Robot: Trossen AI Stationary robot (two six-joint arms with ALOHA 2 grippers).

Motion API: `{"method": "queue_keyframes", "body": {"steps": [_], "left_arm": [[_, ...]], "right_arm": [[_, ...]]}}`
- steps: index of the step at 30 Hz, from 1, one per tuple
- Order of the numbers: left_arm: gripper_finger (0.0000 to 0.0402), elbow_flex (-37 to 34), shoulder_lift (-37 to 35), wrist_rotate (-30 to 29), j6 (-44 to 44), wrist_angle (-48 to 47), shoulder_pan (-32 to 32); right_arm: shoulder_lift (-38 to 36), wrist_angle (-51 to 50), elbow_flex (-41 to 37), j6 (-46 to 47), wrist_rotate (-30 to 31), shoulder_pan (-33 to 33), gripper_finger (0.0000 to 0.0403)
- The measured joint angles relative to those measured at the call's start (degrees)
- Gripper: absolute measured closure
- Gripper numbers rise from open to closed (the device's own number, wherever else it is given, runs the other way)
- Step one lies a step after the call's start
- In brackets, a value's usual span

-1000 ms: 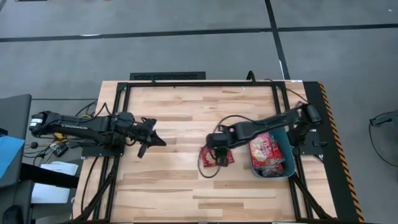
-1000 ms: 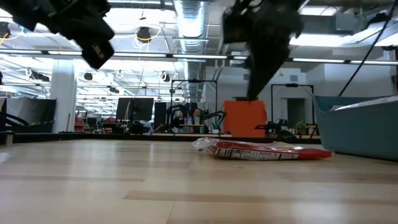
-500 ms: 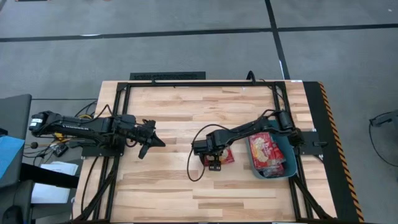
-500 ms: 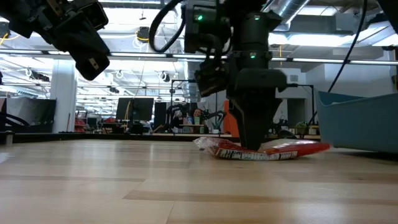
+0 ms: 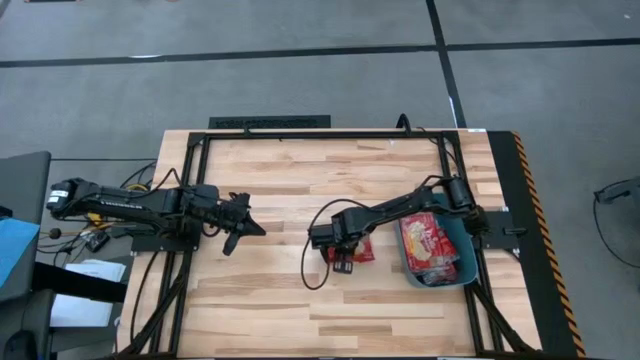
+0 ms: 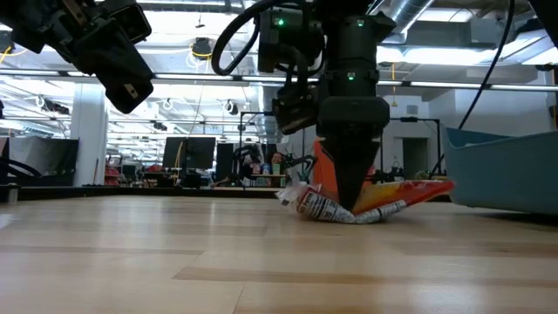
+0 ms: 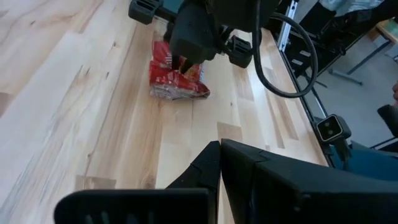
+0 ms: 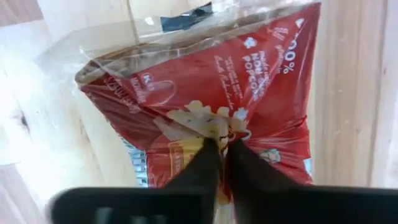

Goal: Sort popcorn bags into baskets
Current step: Stack the popcorn bag into the blue bin

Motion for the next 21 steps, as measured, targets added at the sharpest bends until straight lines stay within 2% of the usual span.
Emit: {"method": "queue_keyframes", "body": {"steps": [3, 7, 14, 21], "left_arm": [[0.0401, 0.0, 0.02, 0.01, -0.02, 0.0, 0.0], [0.0401, 0.0, 0.02, 0.01, -0.04, 0.01, 0.0], [0.0402, 0.0, 0.02, 0.01, -0.07, 0.04, 0.0], [0.0401, 0.0, 0.02, 0.01, -0.11, 0.04, 0.0]], "right_arm": [[0.23, -2.16, 2.21, 0.2, 0.22, 0.36, 0.0393], [0.76, -6.8, 7.23, 3.96, 1.89, 1.03, 0.0391], [0.5, -29.98, 18.49, 17.9, 1.52, 1.69, 0.0396], [-7.73, -39.2, 18.26, 31.6, 1.75, 4.19, 0.0397]]}}
